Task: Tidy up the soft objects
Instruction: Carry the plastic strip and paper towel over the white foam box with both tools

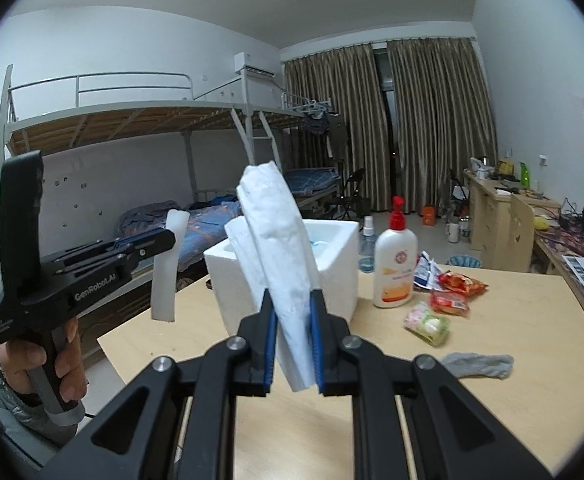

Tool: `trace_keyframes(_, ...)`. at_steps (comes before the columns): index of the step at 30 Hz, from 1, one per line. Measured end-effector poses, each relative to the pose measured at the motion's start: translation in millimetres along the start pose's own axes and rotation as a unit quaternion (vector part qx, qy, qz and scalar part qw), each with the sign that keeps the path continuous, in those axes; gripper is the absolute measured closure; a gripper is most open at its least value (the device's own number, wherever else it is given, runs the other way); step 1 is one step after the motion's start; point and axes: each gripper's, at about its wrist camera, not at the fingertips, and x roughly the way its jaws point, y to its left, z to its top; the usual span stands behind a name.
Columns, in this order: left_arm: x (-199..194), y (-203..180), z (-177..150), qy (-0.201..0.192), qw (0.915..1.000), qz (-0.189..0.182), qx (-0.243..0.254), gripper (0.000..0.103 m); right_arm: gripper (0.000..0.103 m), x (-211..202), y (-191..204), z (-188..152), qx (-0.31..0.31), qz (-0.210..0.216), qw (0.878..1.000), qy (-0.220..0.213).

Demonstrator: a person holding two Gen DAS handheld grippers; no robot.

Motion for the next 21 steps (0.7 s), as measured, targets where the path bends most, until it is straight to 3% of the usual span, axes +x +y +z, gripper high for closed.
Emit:
trace_keyframes(7, -3, 18, 1, -0.002, 0.9998, 0.017, -0.008, 0.096, 0.084, 14, 20, 6, -0.014, 0.019, 1.000, 0.001)
trace_keyframes(21, 10, 24, 7, 0.000, 0.9999, 0.003, -0.010, 0.096, 0.084, 27, 26, 15, -0.020, 0.015, 1.000, 0.008)
